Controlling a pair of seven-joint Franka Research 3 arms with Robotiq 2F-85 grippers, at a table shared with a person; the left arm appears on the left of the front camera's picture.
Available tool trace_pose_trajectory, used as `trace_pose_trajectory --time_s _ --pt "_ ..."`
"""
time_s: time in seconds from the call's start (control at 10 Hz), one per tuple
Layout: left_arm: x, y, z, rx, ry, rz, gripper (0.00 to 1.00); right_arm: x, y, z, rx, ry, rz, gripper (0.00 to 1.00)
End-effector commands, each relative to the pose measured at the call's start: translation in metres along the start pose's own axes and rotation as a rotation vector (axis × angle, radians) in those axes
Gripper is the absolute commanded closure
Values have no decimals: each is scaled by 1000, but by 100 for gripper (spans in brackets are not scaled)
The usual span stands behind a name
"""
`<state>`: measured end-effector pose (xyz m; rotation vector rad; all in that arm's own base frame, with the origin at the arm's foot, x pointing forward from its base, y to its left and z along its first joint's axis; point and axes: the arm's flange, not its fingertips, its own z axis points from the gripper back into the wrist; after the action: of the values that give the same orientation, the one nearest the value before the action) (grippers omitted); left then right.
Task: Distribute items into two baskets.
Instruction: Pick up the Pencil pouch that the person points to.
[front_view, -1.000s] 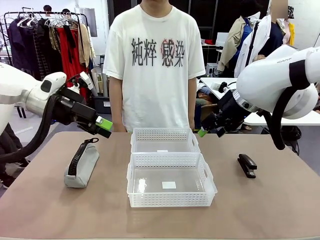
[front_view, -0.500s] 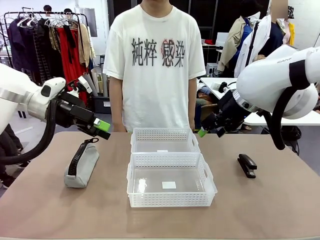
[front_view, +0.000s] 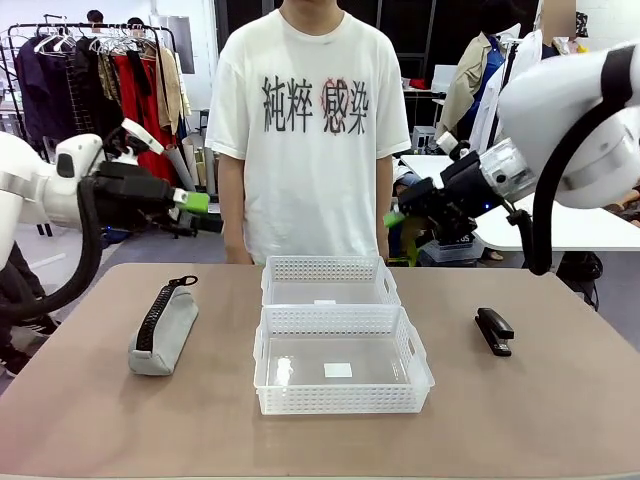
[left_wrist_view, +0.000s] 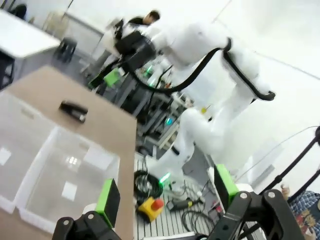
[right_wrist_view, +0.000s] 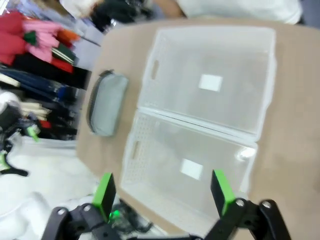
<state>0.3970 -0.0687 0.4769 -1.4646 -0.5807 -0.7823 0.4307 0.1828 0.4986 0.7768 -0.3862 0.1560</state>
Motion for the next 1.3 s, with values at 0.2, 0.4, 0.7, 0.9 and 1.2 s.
trace_pose_trajectory --time_s 0.2,0.4,0.7,0.9,1.2 --pt "-16 -7 18 -282 -86 -68 0 22 -1 34 291 -27 -123 0" --pt "-24 -6 29 -318 -87 -38 0 34 -12 52 329 -68 -143 0" --pt "-20 -13 19 -299 -96 -44 0 30 -3 52 301 -38 -164 0" --pt "-24 -10 23 -286 -63 -52 0 32 -10 56 283 -47 -153 0" --pt "-19 -24 43 -615 -80 143 0 47 -14 66 370 -52 -251 0"
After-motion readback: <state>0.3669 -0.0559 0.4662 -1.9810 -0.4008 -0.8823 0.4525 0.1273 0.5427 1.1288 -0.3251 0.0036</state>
